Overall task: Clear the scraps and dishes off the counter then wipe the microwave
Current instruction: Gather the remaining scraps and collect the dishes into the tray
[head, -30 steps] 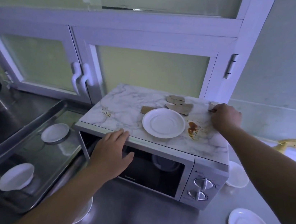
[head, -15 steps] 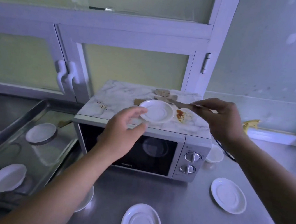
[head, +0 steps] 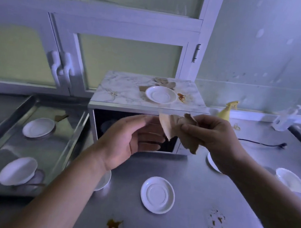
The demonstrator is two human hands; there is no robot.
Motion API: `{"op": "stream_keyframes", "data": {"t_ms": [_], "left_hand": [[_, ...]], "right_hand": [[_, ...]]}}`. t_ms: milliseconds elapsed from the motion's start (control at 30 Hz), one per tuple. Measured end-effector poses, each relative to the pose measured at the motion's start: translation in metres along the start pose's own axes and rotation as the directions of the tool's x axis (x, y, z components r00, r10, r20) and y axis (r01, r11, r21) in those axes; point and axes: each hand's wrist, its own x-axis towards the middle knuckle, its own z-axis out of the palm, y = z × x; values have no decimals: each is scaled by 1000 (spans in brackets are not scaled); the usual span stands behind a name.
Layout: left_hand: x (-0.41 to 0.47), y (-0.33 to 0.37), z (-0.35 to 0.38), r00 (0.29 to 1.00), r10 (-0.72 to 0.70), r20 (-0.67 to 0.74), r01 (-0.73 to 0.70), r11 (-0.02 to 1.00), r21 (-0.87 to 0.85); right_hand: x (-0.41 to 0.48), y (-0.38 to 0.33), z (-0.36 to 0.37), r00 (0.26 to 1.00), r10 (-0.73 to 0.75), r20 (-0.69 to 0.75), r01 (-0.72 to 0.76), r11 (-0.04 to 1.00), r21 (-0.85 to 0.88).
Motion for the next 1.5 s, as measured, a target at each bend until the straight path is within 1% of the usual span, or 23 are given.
{"op": "stream_keyframes", "data": {"t_ms": [133, 267, 433, 633, 700, 800, 867, 1033, 1100, 1167, 1200, 1267, 1333, 1367, 1400, 1433, 1467, 1500], "left_hand": [[-27, -15, -4, 1000, -14, -21, 17, 994, 107], [-47, -25, -13, 1000, -8, 22, 5, 994, 113], [-64, -33, -20, 1000, 3, -5, -3, 992, 122], [-73, -35, -25, 996, 71, -55, -60, 982, 178], [-71, -35, -25, 996, 64, -60, -51, 979, 196], [-63, -33, -21, 999, 21, -27, -15, 979, 202], [-54, -30, -18, 1000, 17, -7, -15, 975, 220], [-27, -15, -14, 997, 67, -35, -56, 964, 261], [-14, -8, -13, 994, 99, -41, -84, 956, 282], [3, -3, -10, 992, 123, -37, -104, 941, 321], [12, -1, -7, 992, 122, -31, -104, 935, 339], [31, 1, 2, 995, 95, -8, -87, 935, 344], [52, 4, 9, 999, 23, 47, -35, 960, 278], [65, 4, 11, 998, -14, 56, 1, 972, 235], [79, 3, 9, 999, -35, 19, 30, 978, 205], [95, 2, 5, 997, -40, -67, 52, 980, 191], [111, 2, -3, 982, -25, -185, 65, 975, 213], [126, 1, -12, 952, 13, -306, 76, 958, 277]], "right_hand": [[-31, 10, 30, 997, 71, 18, -70, 997, -22], [-59, 16, 56, 995, 78, 57, -75, 996, -47], [-78, 22, 82, 992, 118, 45, -119, 992, 35], [-83, 25, 98, 992, 121, 31, -123, 990, 65], [-82, 26, 99, 990, 137, 27, -138, 989, 57], [-76, 25, 95, 987, 151, 50, -154, 987, 49], [-70, 23, 89, 987, 150, 59, -152, 988, 30], [-46, 11, 66, 987, 134, 92, -134, 991, -5], [-36, 6, 52, 989, 102, 109, -97, 994, -49], [-24, 6, 37, 995, 75, 68, -66, 990, -124], [-18, 8, 31, 997, 66, 38, -61, 990, -127], [-7, 9, 18, 999, 47, 22, -45, 994, -95], [8, 10, 4, 999, 46, 8, -46, 998, -32], [17, 11, -4, 998, 59, -23, -59, 998, 8], [27, 13, -13, 996, 76, -57, -74, 997, 39], [38, 14, -23, 993, 91, -77, -86, 994, 61], [48, 17, -33, 991, 105, -87, -98, 992, 82], [57, 20, -43, 989, 118, -94, -107, 988, 108]]}}
